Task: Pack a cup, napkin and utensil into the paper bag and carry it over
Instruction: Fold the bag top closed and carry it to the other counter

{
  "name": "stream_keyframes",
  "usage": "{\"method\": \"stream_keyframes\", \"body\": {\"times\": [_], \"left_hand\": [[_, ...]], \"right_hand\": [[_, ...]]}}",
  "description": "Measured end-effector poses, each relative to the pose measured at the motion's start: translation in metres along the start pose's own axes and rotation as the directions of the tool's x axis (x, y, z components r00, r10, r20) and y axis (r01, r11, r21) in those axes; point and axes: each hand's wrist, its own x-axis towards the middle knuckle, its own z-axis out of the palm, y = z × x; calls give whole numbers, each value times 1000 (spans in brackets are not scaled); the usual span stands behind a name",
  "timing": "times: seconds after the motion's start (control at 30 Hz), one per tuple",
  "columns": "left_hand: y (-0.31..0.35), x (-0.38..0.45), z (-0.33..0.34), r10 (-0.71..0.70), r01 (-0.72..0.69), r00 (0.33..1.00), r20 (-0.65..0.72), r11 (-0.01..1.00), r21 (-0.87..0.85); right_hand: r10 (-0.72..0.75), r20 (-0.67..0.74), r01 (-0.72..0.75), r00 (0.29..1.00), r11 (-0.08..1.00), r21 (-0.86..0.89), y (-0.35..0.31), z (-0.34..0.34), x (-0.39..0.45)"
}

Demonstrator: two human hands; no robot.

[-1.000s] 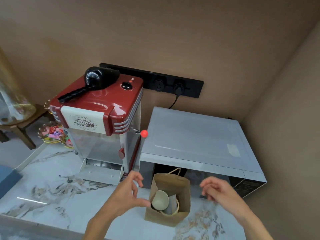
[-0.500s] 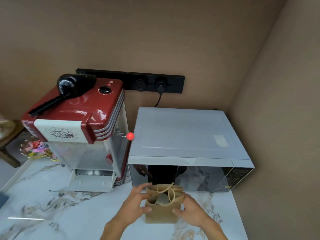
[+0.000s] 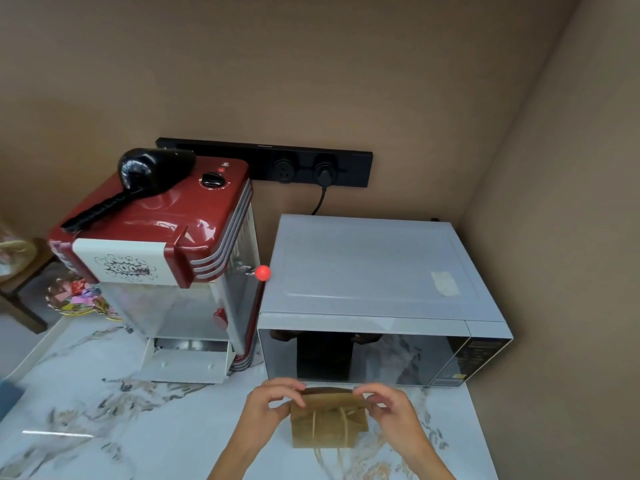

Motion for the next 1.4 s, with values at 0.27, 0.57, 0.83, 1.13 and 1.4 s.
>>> {"method": "stream_keyframes", "body": {"times": [0.27, 0.57, 0.83, 1.13, 1.4], "left_hand": [[2, 14, 0, 48, -108, 985, 165, 921, 374], [21, 23, 25, -19, -76, 978, 207, 895, 439], [8, 25, 27, -6, -70, 991, 134, 830, 553], [7, 22, 16, -181, 158, 981, 69, 954, 254], [-8, 14, 22, -273, 267, 960, 63, 960, 89]], "right_hand": [[-71, 109, 100, 991, 953, -285, -15, 0, 10], [-74, 334, 295, 940, 669, -682, -38, 36, 35], [-98, 198, 213, 975, 661, -719, -18, 32, 32], [105, 73, -61, 992, 889, -454, -8, 17, 24], [235, 25, -232, 972, 968, -93, 11, 20, 8]]}}
